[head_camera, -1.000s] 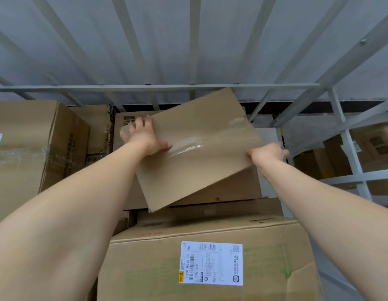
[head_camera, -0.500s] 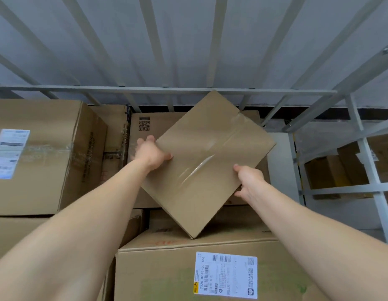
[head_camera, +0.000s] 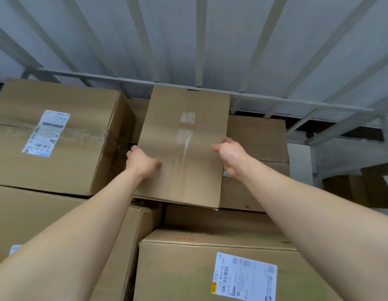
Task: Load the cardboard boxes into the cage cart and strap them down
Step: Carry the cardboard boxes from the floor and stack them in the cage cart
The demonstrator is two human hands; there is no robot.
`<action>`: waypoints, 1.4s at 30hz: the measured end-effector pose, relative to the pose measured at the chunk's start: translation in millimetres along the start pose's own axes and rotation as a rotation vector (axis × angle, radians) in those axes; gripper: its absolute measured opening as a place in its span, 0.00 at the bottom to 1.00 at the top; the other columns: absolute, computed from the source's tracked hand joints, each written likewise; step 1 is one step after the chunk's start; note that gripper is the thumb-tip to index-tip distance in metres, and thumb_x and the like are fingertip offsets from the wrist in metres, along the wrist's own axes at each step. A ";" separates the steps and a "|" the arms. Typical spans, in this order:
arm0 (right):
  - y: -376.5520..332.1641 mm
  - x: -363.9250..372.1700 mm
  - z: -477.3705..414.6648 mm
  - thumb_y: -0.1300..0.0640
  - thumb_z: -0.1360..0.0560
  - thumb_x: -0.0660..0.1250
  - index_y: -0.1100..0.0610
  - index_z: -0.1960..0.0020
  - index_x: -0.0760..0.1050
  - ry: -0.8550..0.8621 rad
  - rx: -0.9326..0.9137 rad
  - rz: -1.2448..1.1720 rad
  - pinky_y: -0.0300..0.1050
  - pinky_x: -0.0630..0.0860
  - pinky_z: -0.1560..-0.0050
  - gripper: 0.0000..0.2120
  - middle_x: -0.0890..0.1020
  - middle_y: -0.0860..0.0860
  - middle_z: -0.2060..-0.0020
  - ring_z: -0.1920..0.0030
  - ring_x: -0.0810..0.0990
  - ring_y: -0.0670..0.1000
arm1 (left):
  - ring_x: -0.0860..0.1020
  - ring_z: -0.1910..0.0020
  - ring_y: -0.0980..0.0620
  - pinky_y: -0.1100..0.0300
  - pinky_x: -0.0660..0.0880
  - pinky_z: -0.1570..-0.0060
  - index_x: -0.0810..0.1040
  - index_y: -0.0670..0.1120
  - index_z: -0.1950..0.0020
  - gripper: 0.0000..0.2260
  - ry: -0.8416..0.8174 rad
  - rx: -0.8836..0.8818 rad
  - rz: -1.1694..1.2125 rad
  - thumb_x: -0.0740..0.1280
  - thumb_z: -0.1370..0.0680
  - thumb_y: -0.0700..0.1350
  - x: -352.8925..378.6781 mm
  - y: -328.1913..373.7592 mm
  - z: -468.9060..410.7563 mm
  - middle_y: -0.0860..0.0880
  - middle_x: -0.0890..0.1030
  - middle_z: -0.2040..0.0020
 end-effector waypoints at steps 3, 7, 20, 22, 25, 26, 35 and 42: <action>-1.0 9.3 -2.7 0.63 0.22 0.61 0.54 0.21 0.51 0.017 -0.013 0.039 0.48 0.57 0.28 0.32 0.62 0.51 0.25 0.27 0.62 0.54 | 0.68 0.34 0.37 0.45 0.67 0.34 0.59 0.38 0.27 0.36 -0.018 0.009 -0.008 0.74 0.29 0.45 -2.2 -1.3 -3.1 0.39 0.63 0.30; -2.7 9.4 0.9 0.63 0.22 0.62 0.54 0.21 0.50 0.022 -0.031 0.106 0.47 0.58 0.29 0.34 0.61 0.52 0.25 0.26 0.61 0.55 | 0.66 0.32 0.37 0.44 0.66 0.33 0.56 0.40 0.25 0.37 -0.056 0.014 -0.045 0.73 0.28 0.44 -3.9 -0.8 -4.4 0.40 0.60 0.28; -43.0 -1.3 78.0 0.55 0.21 0.63 0.57 0.24 0.57 0.059 -0.312 0.810 0.49 0.67 0.35 0.29 0.68 0.55 0.29 0.30 0.68 0.57 | 0.67 0.32 0.41 0.44 0.67 0.34 0.62 0.43 0.26 0.26 -0.034 0.359 -0.255 0.66 0.22 0.46 -51.1 56.7 69.4 0.43 0.64 0.29; -55.7 -11.1 98.8 0.54 0.21 0.64 0.56 0.24 0.58 0.065 -0.352 0.870 0.51 0.69 0.35 0.29 0.70 0.55 0.30 0.32 0.69 0.57 | 0.68 0.32 0.42 0.45 0.66 0.33 0.63 0.44 0.26 0.25 -0.022 0.429 -0.269 0.65 0.22 0.46 -62.5 74.3 92.6 0.43 0.65 0.29; -74.4 -27.4 133.7 0.54 0.22 0.64 0.55 0.24 0.59 0.056 -0.406 0.920 0.49 0.70 0.38 0.28 0.71 0.54 0.31 0.33 0.71 0.56 | 0.69 0.32 0.42 0.45 0.67 0.33 0.64 0.45 0.26 0.24 0.019 0.516 -0.282 0.65 0.22 0.45 -79.8 98.6 133.7 0.43 0.67 0.29; -80.2 -32.5 147.0 0.54 0.22 0.64 0.55 0.25 0.60 0.053 -0.427 0.935 0.49 0.69 0.38 0.28 0.71 0.54 0.31 0.33 0.71 0.56 | 0.69 0.32 0.42 0.45 0.67 0.33 0.64 0.45 0.27 0.24 0.029 0.535 -0.286 0.65 0.21 0.46 -84.9 105.3 148.4 0.43 0.67 0.29; -66.2 -83.5 259.8 0.53 0.22 0.64 0.56 0.26 0.61 0.057 -0.547 1.036 0.54 0.68 0.33 0.27 0.71 0.55 0.31 0.31 0.69 0.57 | 0.70 0.32 0.43 0.46 0.67 0.33 0.65 0.45 0.27 0.23 0.073 0.572 -0.255 0.66 0.22 0.47 -86.6 115.6 285.1 0.44 0.69 0.30; 42.7 -140.4 282.9 0.50 0.23 0.66 0.58 0.27 0.62 0.007 -0.380 1.059 0.51 0.69 0.34 0.28 0.71 0.56 0.31 0.32 0.70 0.58 | 0.72 0.34 0.43 0.53 0.69 0.36 0.68 0.41 0.29 0.25 0.026 0.329 -0.185 0.68 0.24 0.46 -39.8 15.6 339.4 0.42 0.72 0.32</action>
Point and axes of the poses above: each hand's wrist, its own z-axis away from the middle knuckle, its own x-axis out of the palm, y = z × x, the point moved 3 cm from there along -z, towards the middle knuckle
